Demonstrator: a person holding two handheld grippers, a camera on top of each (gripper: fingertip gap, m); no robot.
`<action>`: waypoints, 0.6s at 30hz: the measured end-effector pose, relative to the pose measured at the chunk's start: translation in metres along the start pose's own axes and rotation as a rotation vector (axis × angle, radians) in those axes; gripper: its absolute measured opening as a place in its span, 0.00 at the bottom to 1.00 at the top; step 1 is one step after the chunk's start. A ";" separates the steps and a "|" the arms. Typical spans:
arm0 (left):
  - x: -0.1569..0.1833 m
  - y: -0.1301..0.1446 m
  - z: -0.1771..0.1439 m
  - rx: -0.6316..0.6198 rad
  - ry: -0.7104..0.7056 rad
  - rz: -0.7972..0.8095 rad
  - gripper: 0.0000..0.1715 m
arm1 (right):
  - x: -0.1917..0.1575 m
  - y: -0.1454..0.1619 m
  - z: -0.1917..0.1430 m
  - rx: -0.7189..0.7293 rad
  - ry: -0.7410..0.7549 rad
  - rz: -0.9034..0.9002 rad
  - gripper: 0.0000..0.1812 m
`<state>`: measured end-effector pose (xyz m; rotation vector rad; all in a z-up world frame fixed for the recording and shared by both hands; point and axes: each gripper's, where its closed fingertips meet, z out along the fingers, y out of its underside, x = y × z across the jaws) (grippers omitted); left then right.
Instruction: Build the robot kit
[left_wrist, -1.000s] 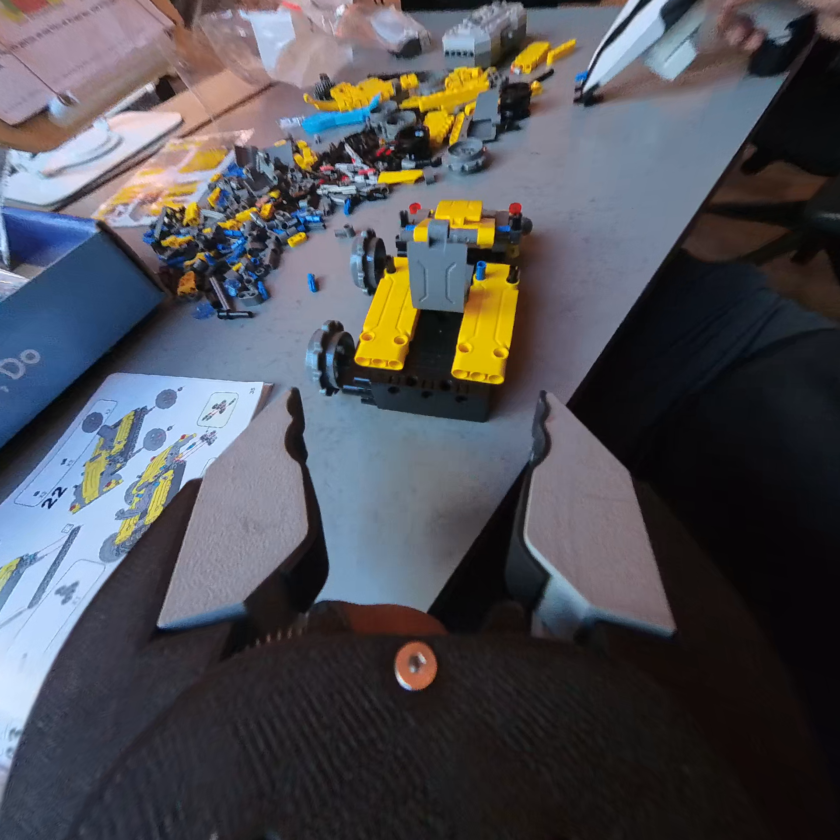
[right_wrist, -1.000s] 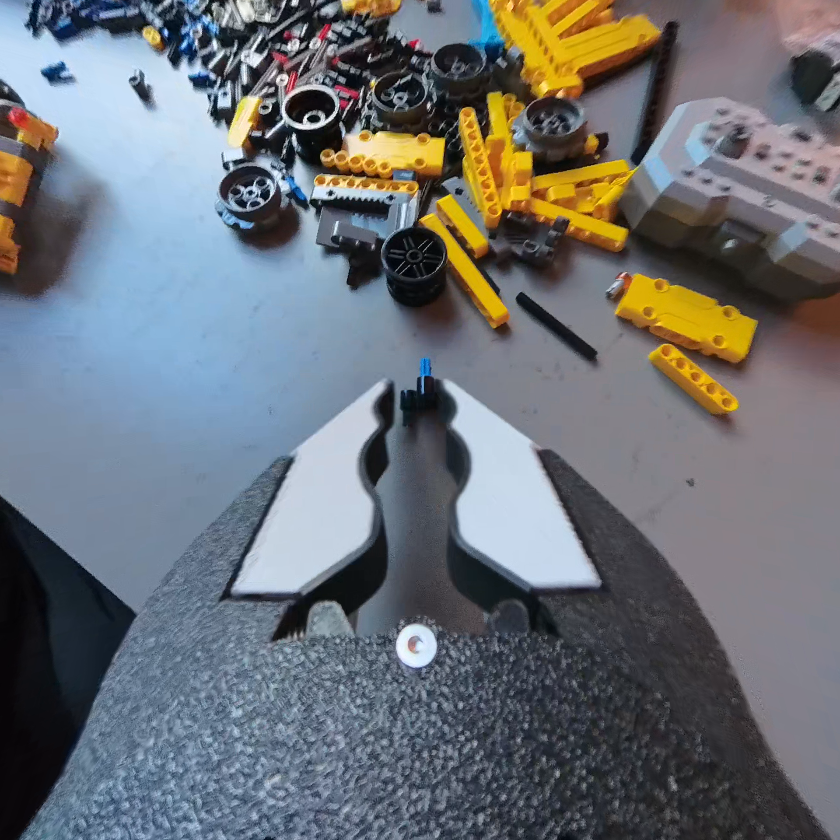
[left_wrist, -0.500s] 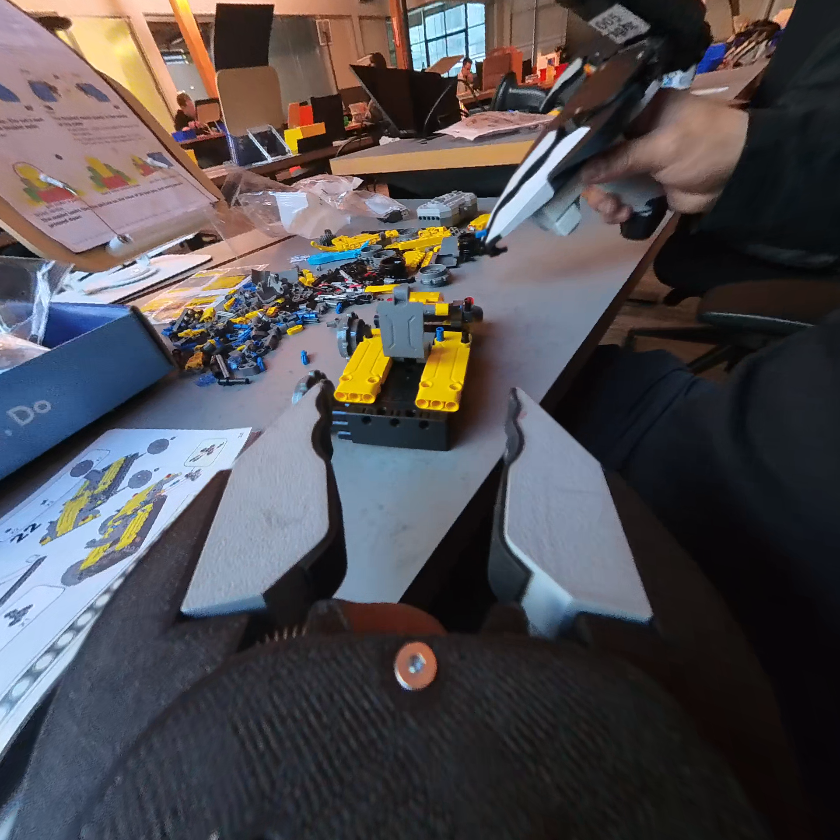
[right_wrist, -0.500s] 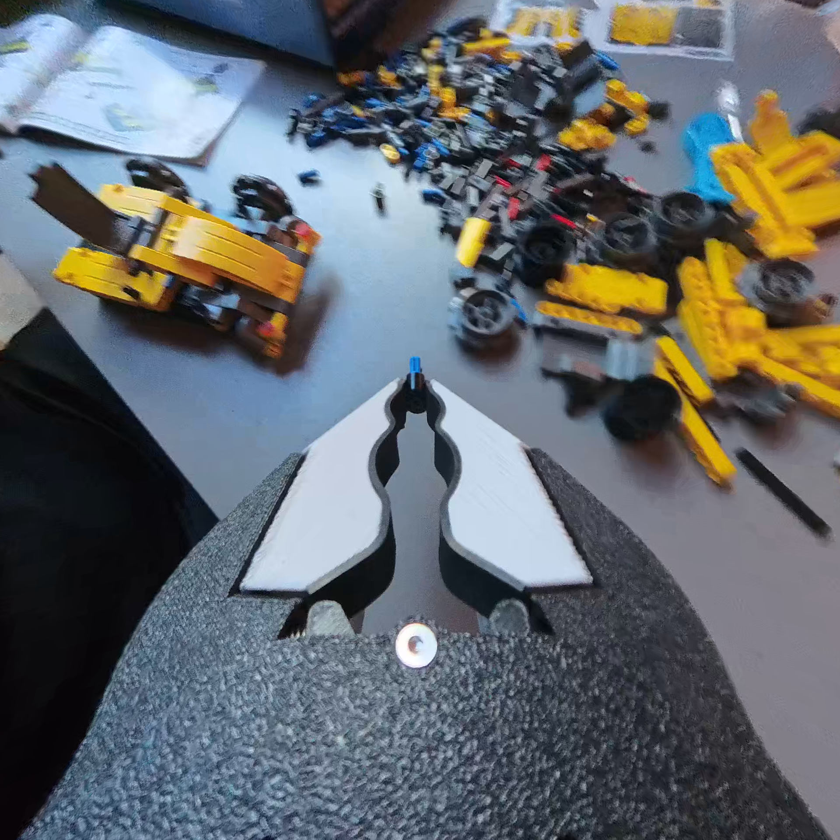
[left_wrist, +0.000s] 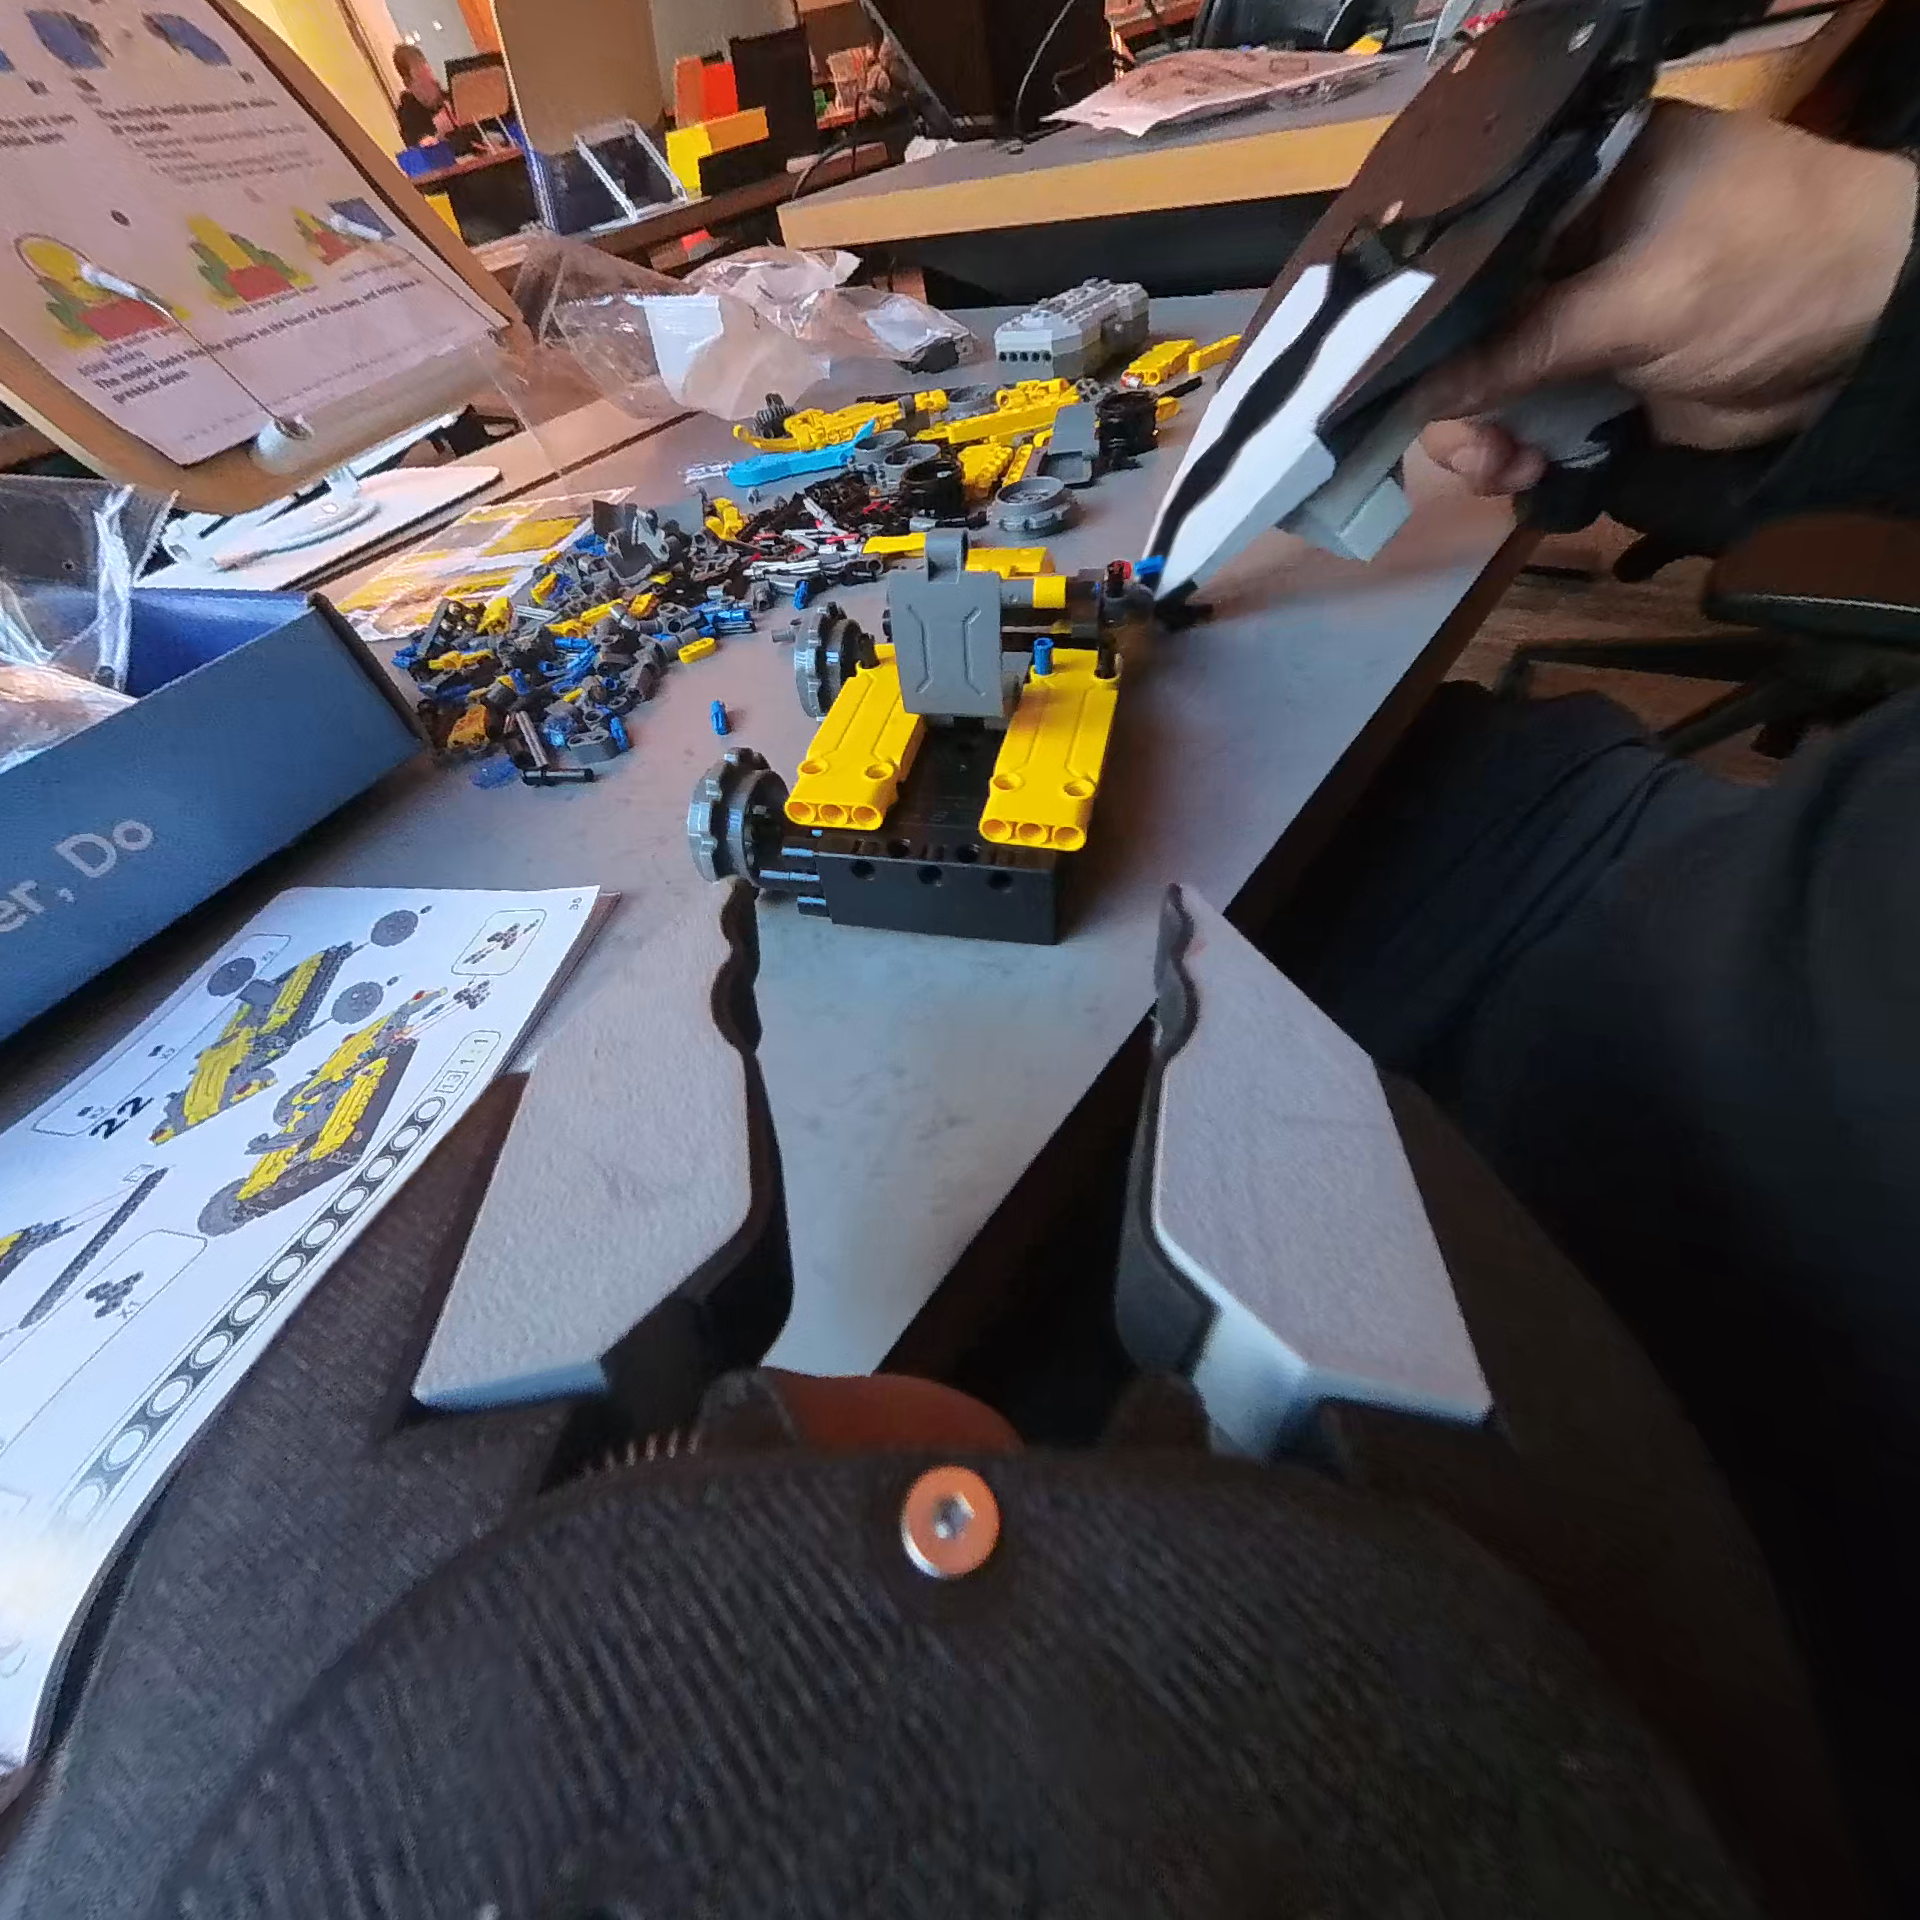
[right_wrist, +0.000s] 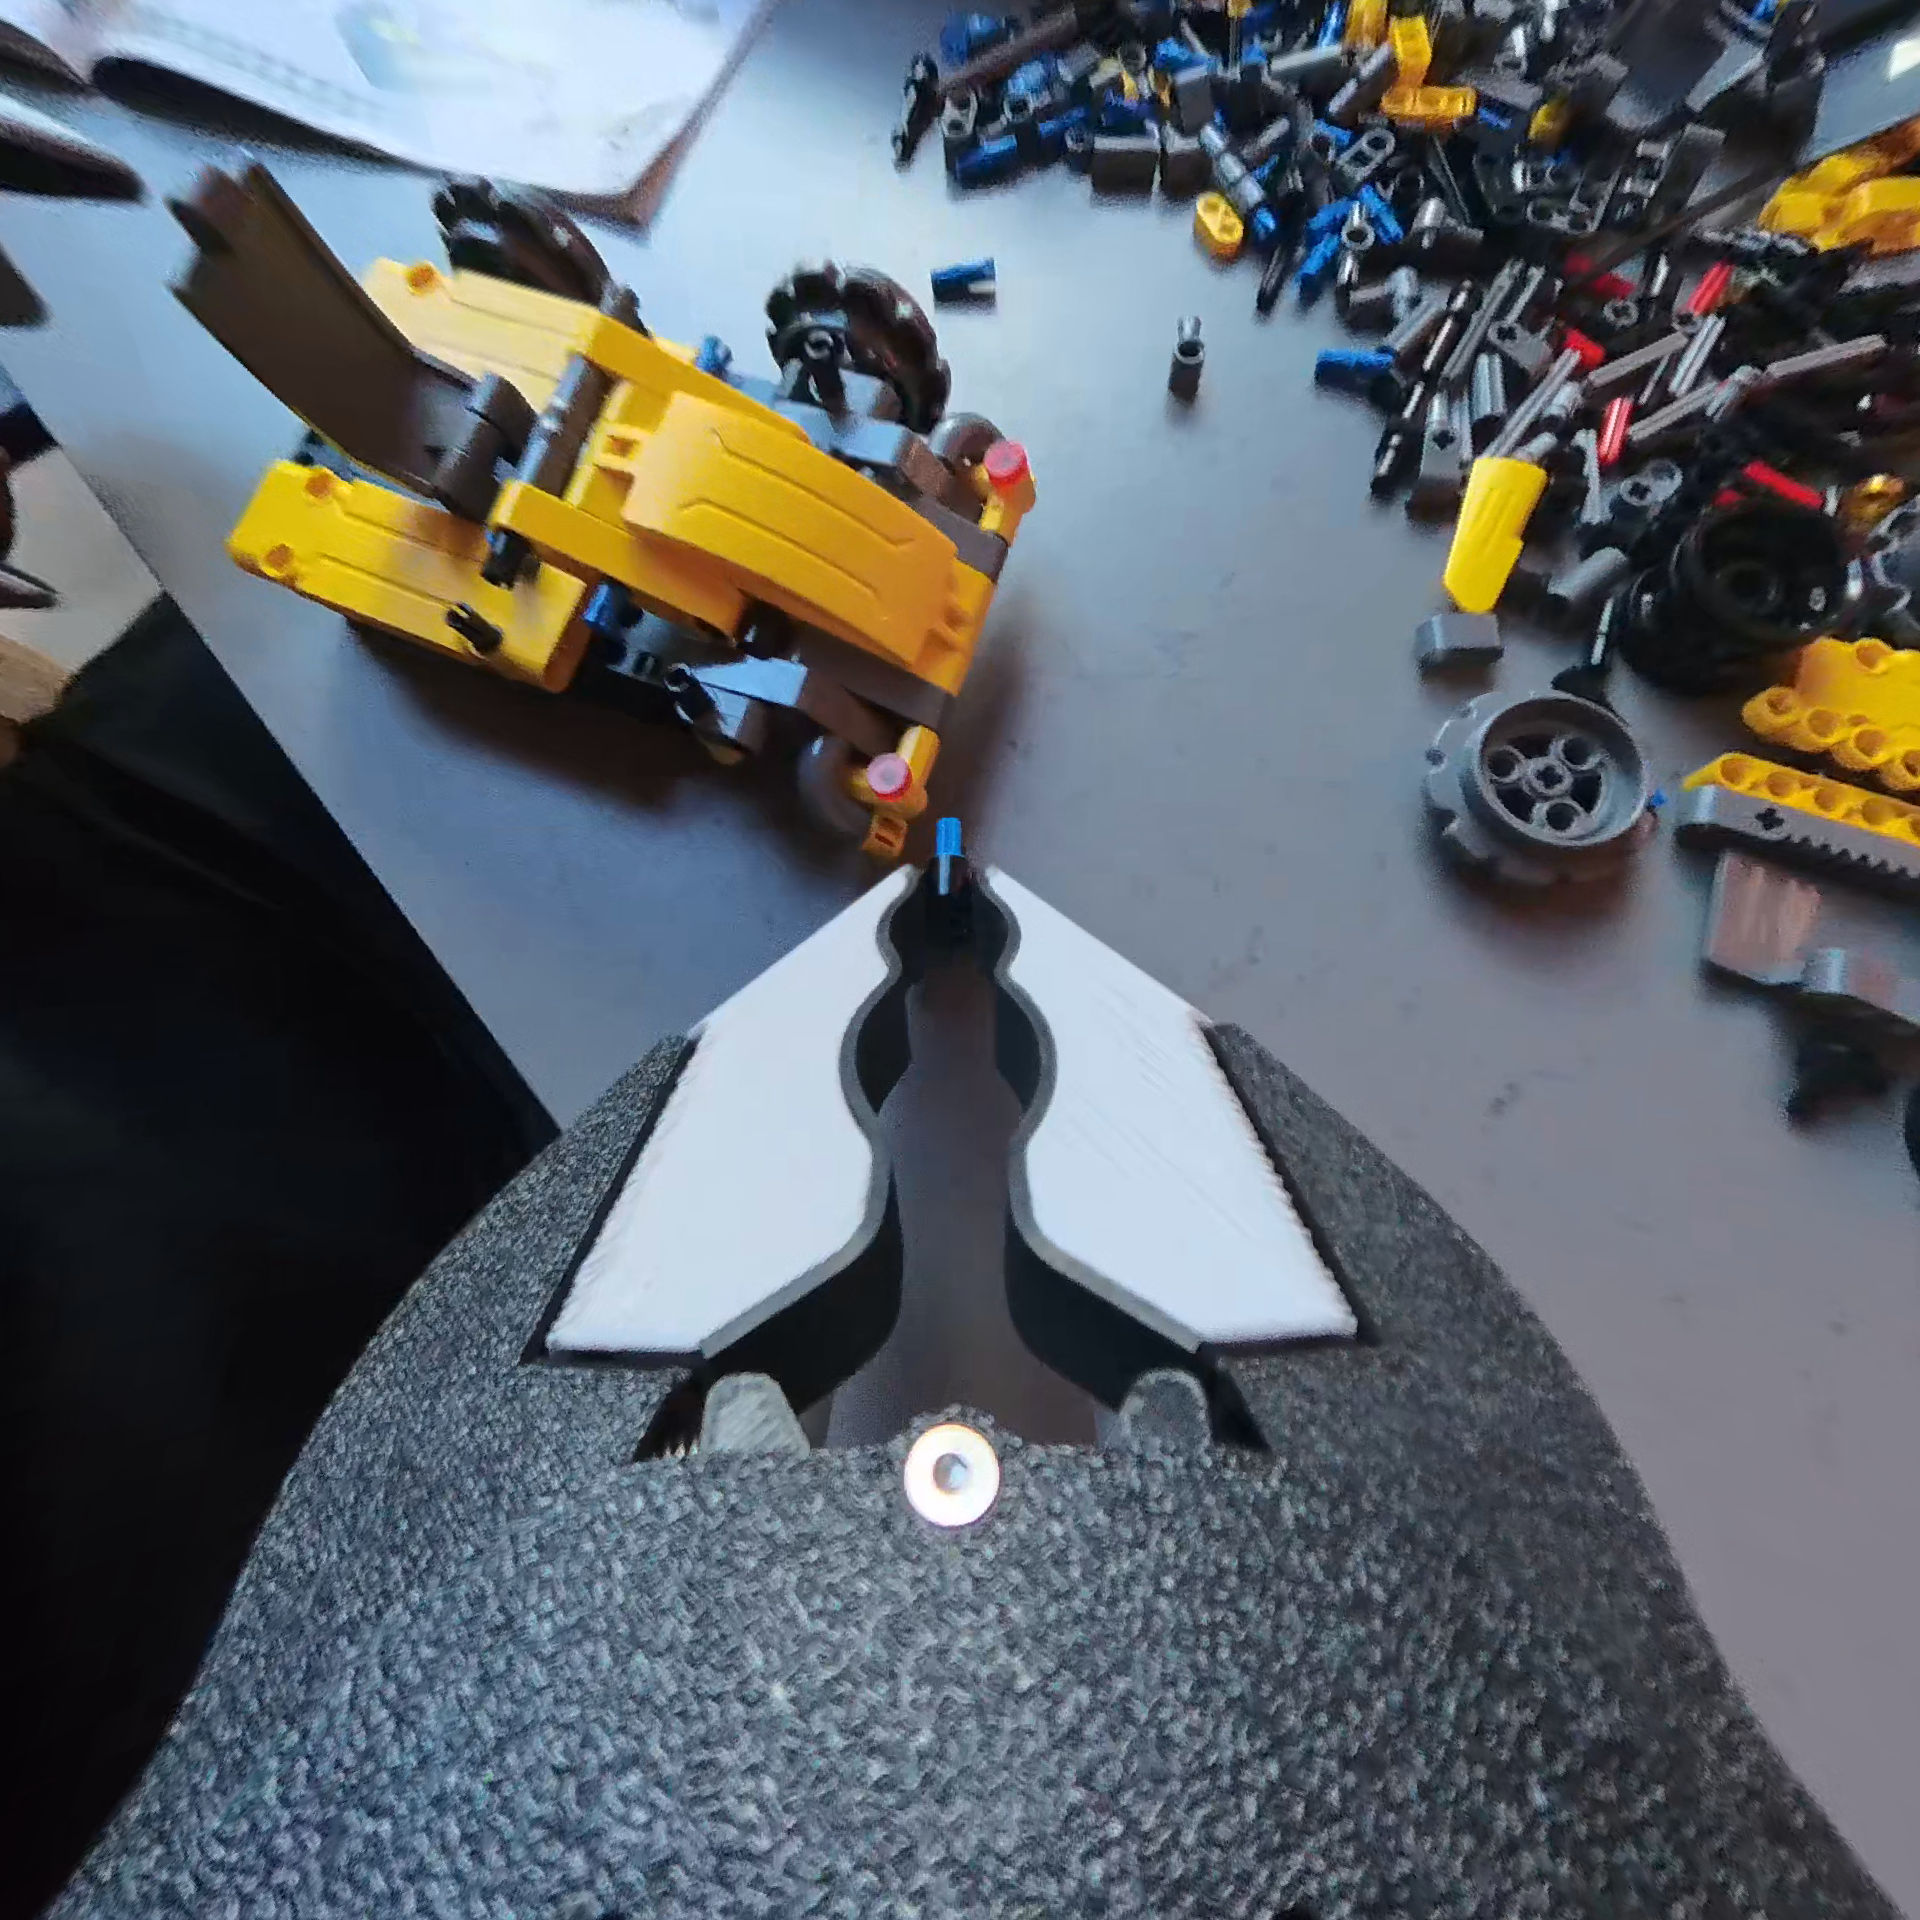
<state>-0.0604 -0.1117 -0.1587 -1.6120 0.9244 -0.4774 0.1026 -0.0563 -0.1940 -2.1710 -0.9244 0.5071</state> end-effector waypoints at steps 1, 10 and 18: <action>0.000 0.000 0.001 0.000 -0.003 -0.001 0.43 | 0.000 0.000 0.001 -0.001 -0.005 0.000 0.06; 0.000 0.001 0.013 -0.007 -0.003 -0.027 0.43 | 0.003 0.005 -0.025 0.088 -0.033 -0.035 0.14; 0.001 0.000 0.015 0.003 -0.020 0.030 0.40 | 0.001 0.003 -0.020 0.092 -0.070 -0.055 0.15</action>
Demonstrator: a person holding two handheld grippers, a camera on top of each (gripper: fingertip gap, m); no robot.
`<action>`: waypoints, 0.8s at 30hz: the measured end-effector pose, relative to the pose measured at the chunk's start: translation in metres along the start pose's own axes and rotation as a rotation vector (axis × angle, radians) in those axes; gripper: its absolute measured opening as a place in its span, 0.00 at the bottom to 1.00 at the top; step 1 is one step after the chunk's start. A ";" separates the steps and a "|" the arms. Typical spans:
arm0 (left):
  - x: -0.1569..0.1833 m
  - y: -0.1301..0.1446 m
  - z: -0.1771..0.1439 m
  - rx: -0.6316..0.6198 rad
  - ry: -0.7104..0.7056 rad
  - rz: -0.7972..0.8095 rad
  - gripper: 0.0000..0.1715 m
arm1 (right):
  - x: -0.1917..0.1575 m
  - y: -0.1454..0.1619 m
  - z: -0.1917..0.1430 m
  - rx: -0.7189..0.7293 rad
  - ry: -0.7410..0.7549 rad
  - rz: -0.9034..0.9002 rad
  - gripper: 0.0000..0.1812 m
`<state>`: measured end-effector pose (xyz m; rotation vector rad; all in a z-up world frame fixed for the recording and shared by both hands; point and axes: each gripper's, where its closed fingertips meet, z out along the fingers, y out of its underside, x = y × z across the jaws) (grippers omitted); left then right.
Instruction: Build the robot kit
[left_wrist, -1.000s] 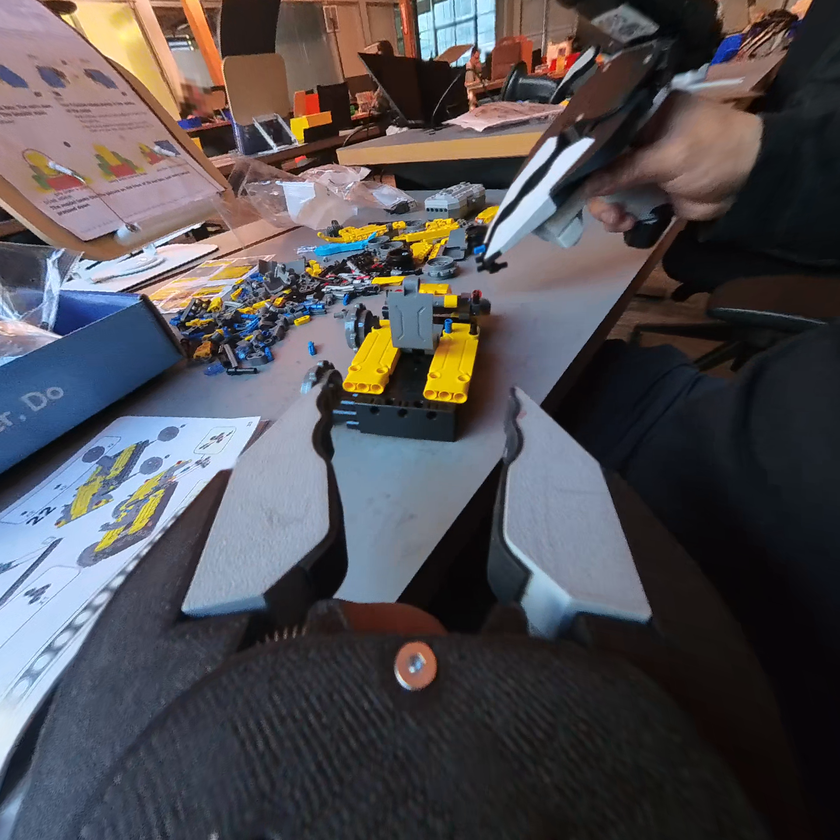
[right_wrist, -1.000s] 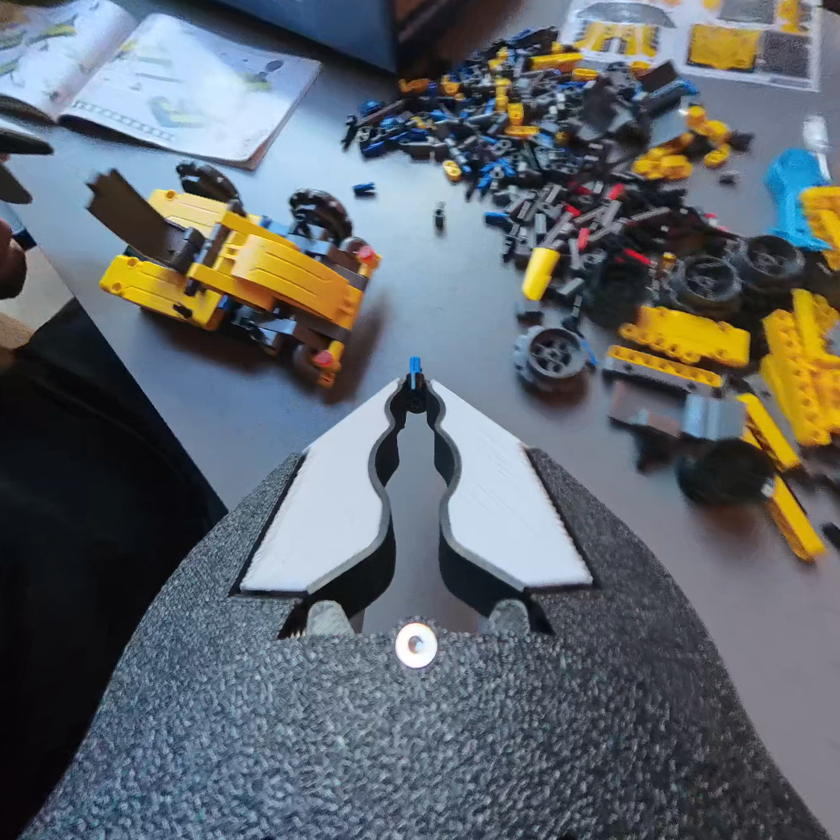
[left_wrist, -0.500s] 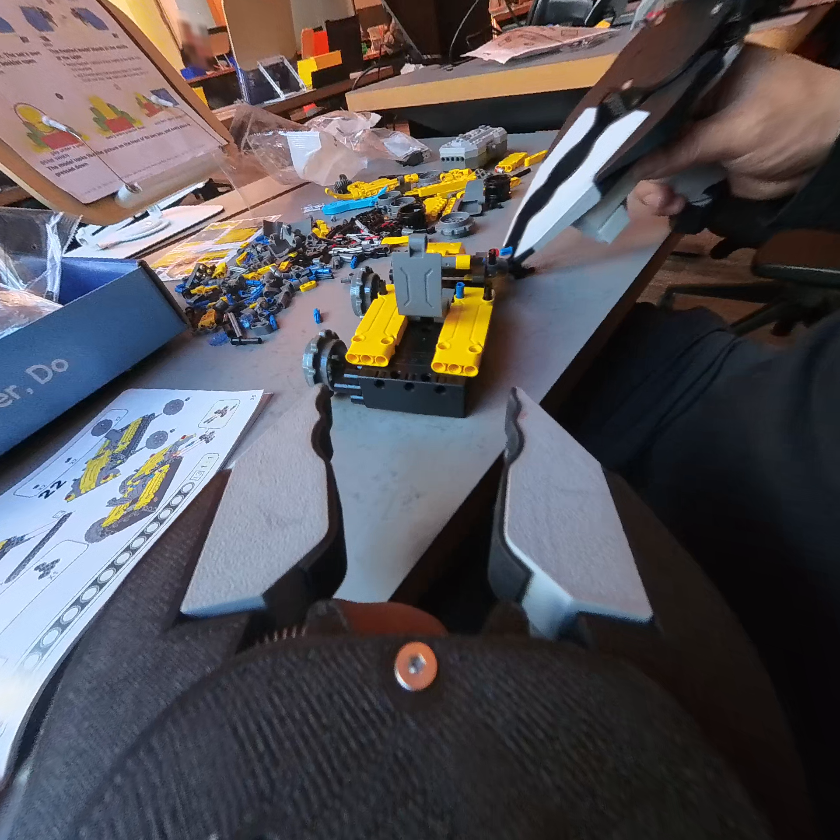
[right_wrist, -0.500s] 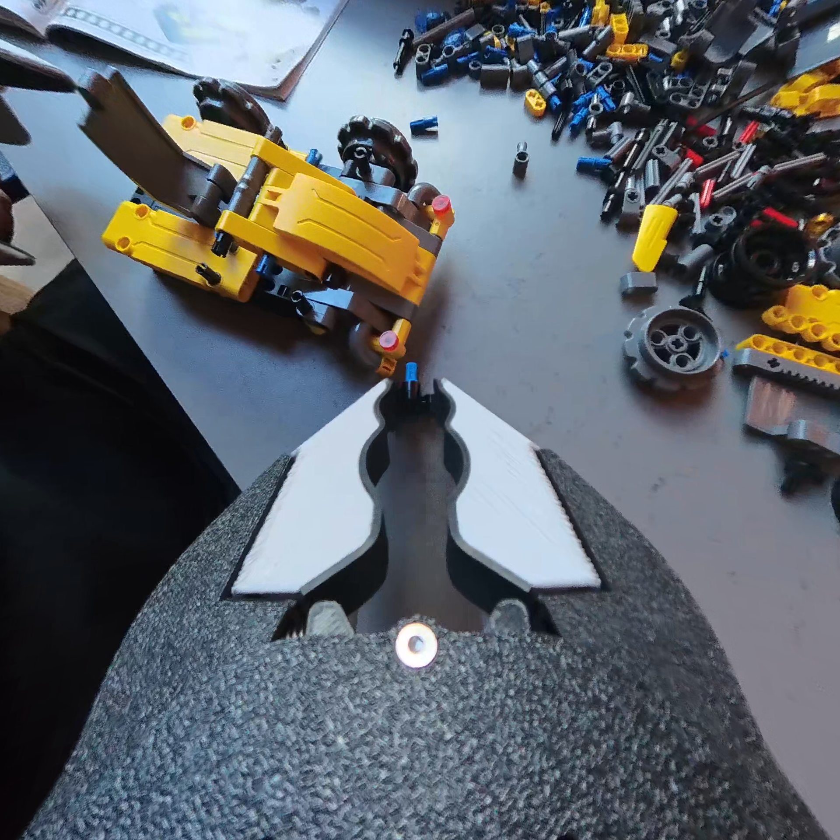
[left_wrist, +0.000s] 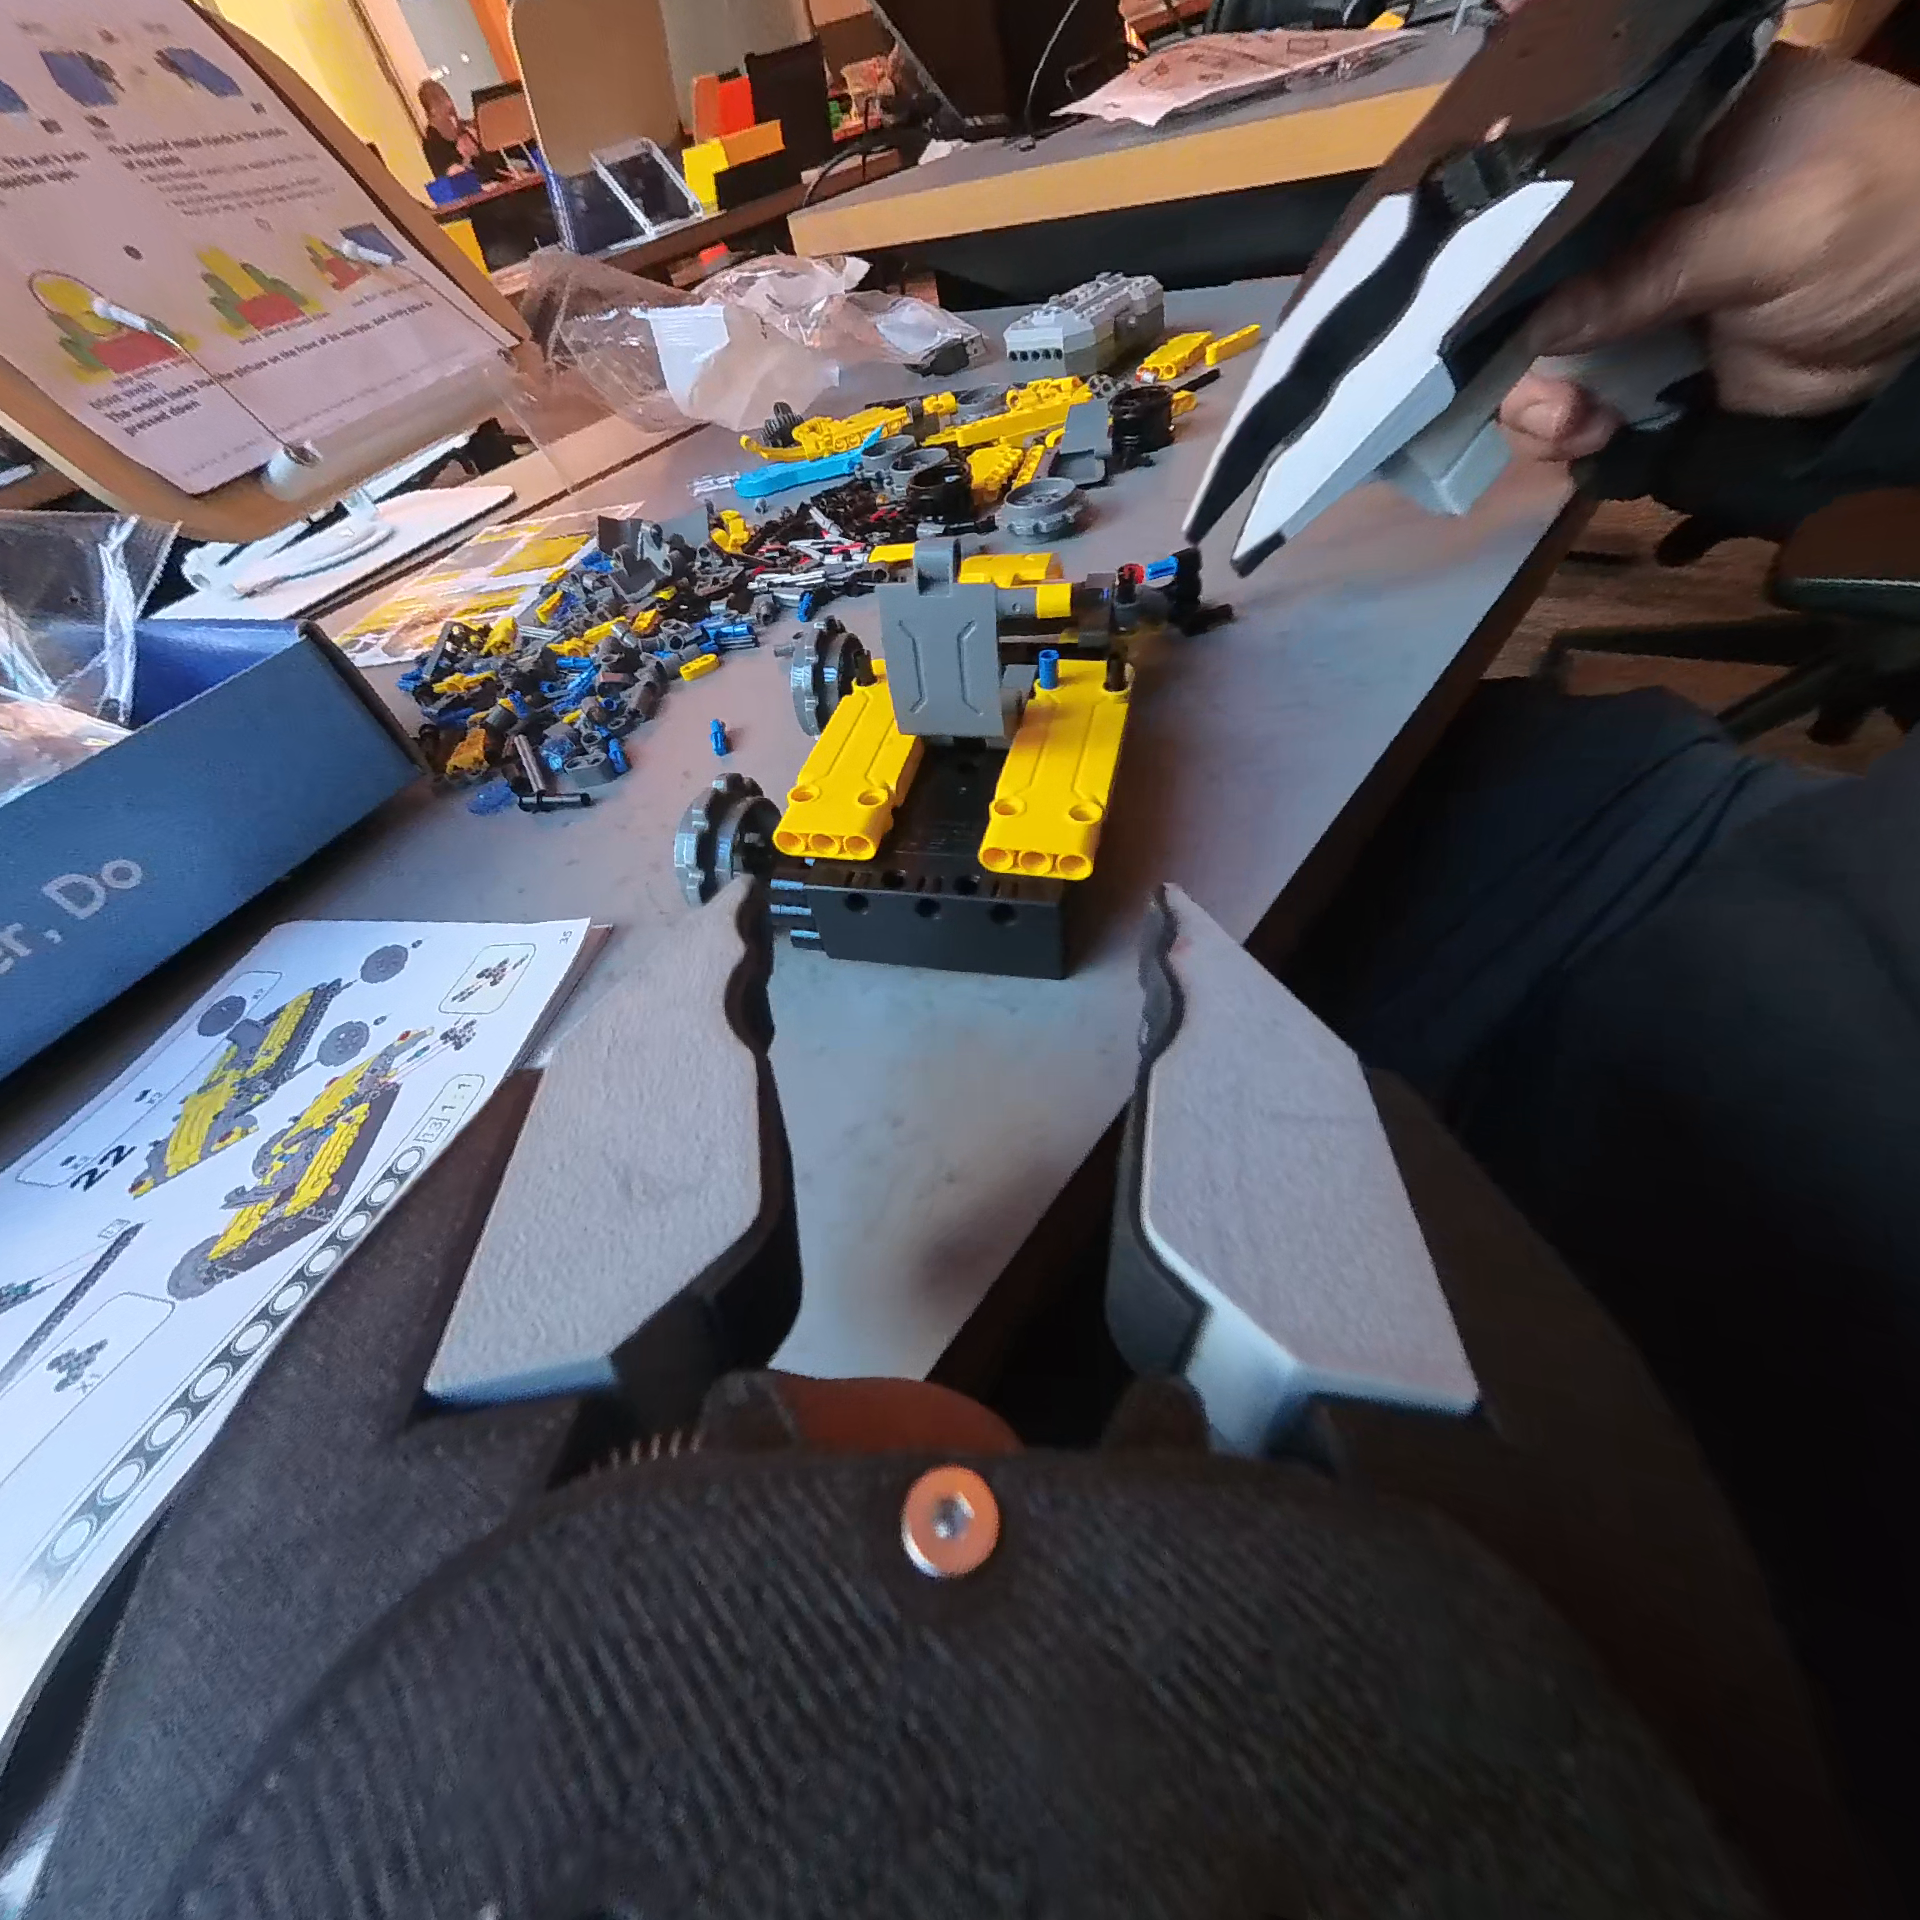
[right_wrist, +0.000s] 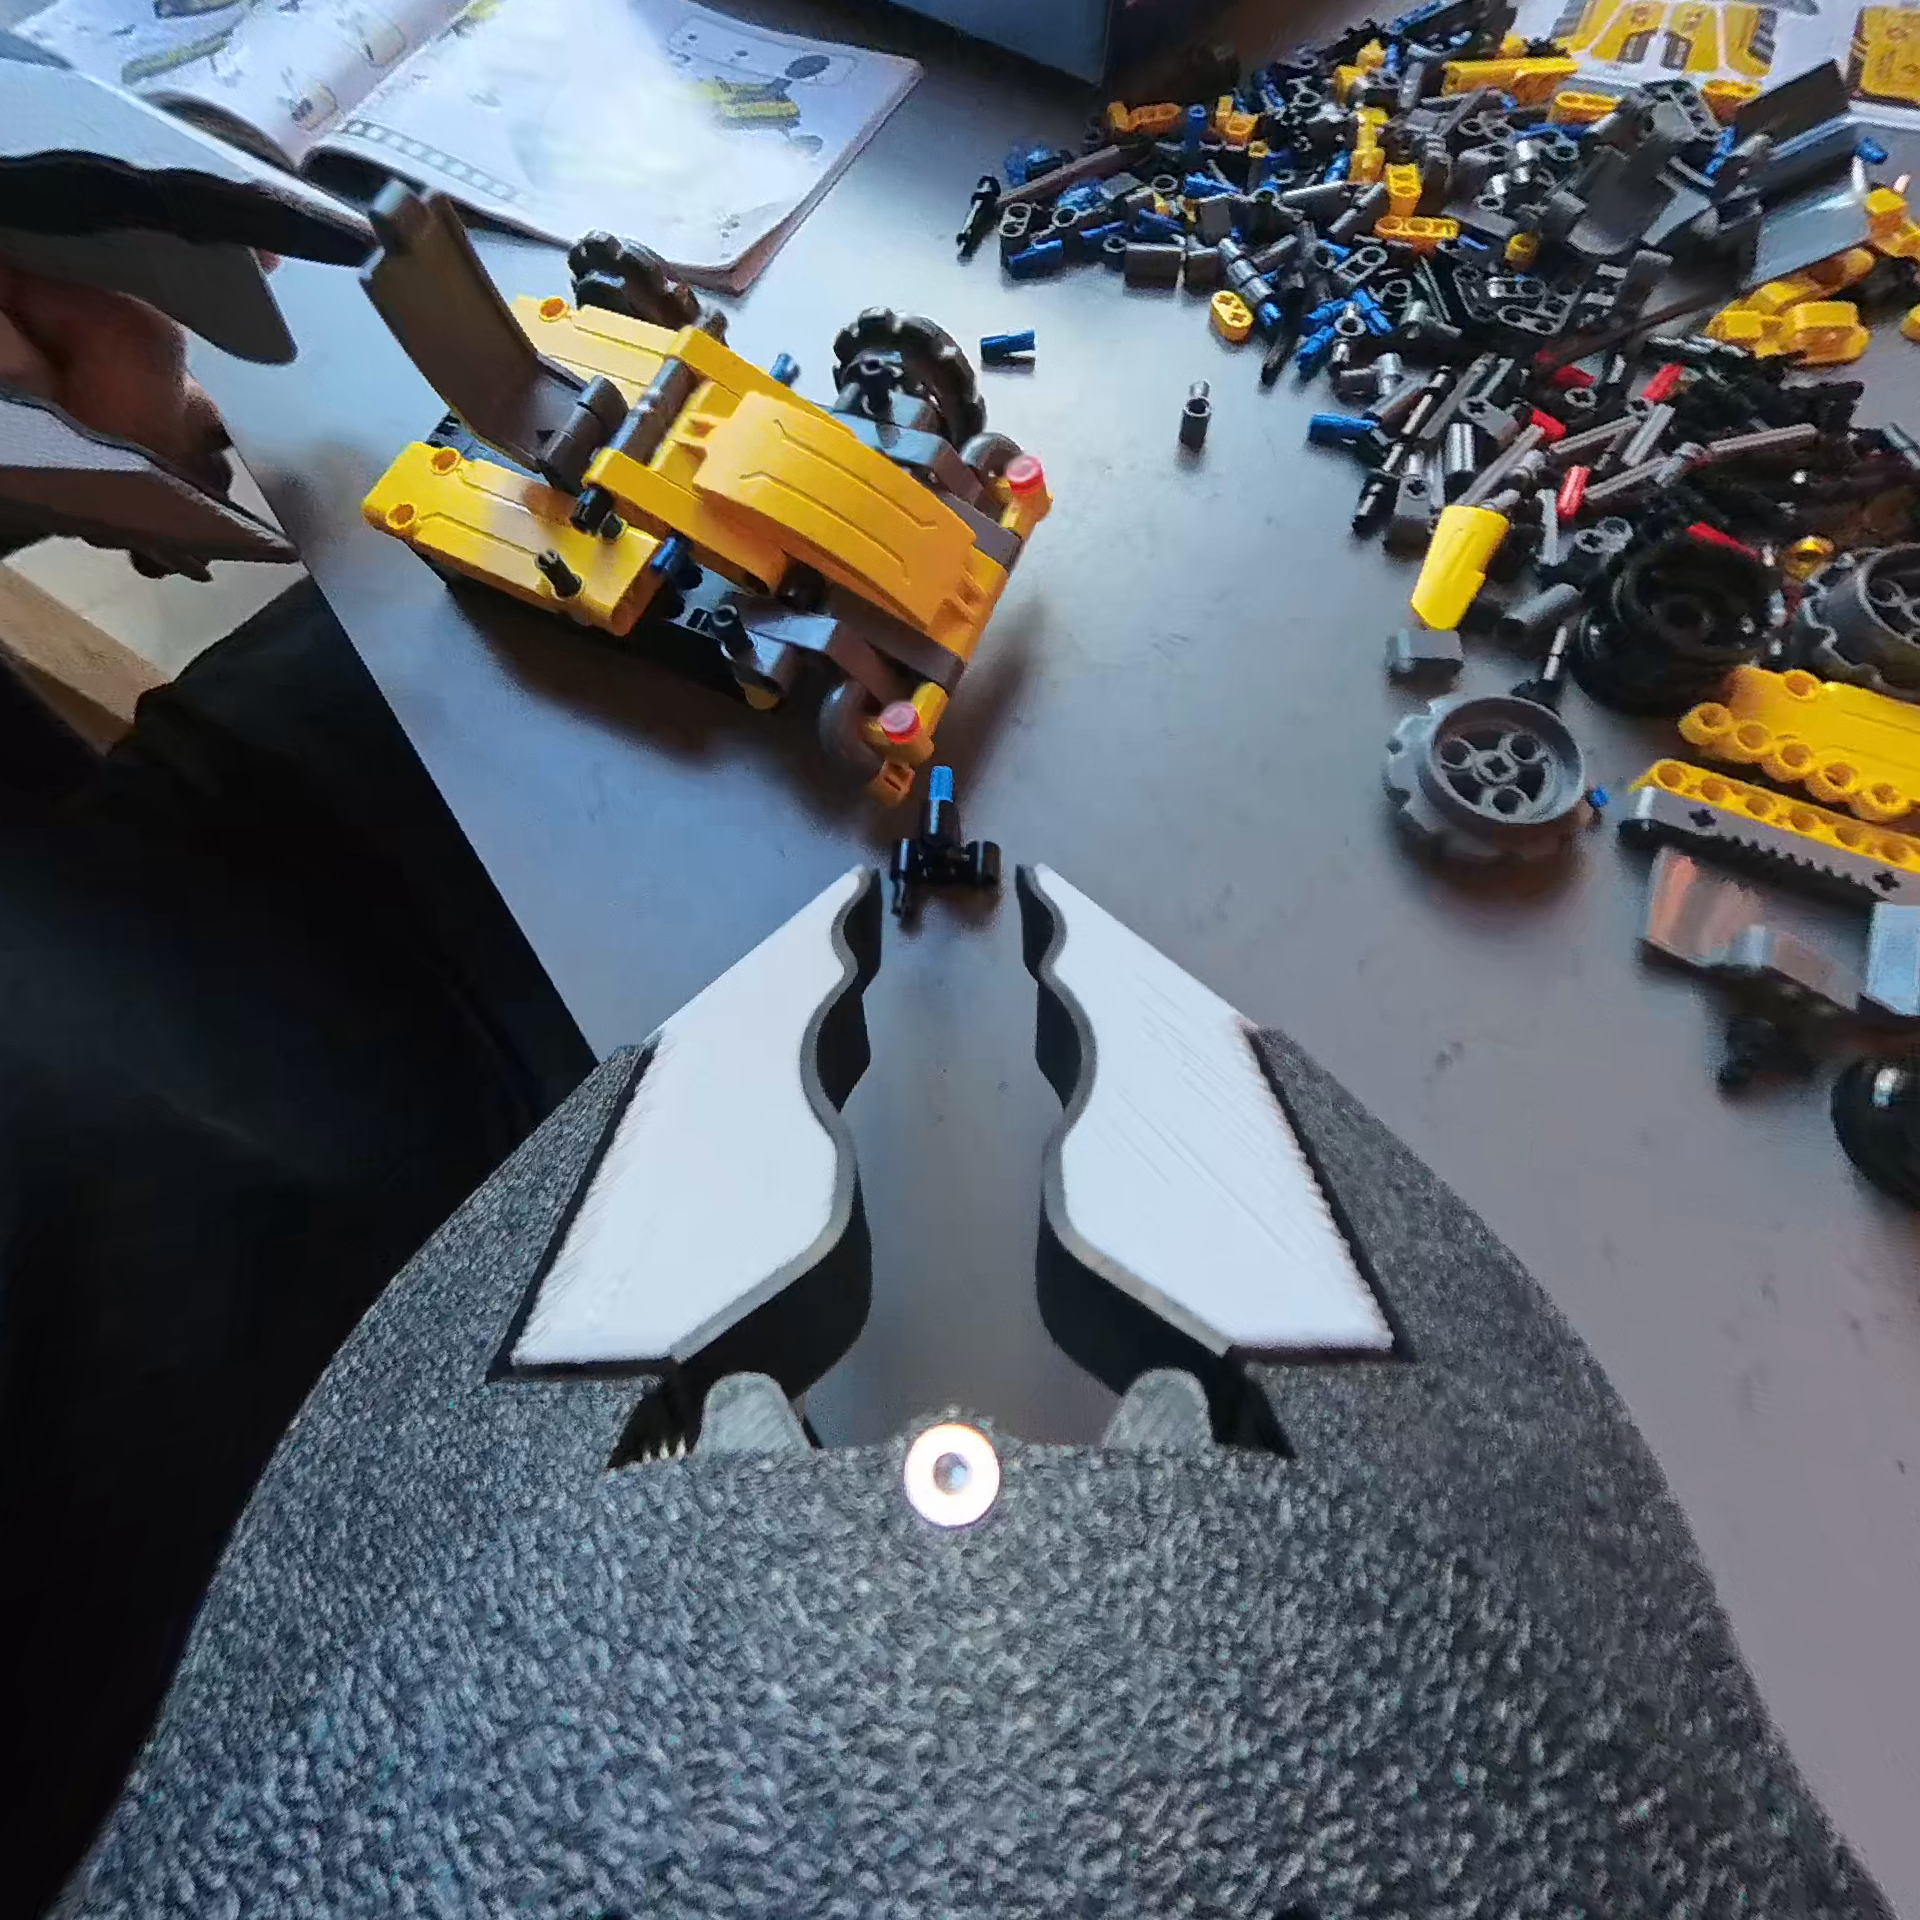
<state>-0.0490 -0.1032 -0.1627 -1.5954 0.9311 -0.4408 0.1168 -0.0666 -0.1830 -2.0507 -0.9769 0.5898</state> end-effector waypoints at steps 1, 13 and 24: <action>0.000 0.000 0.000 -0.001 0.001 0.003 0.40 | -0.002 -0.001 0.002 -0.004 -0.011 -0.008 0.15; 0.001 0.002 -0.005 -0.006 0.031 -0.034 0.39 | -0.008 -0.001 0.009 -0.020 -0.056 0.012 0.15; 0.002 0.001 -0.007 0.003 0.045 -0.059 0.38 | -0.004 -0.001 0.012 -0.025 -0.074 0.077 0.16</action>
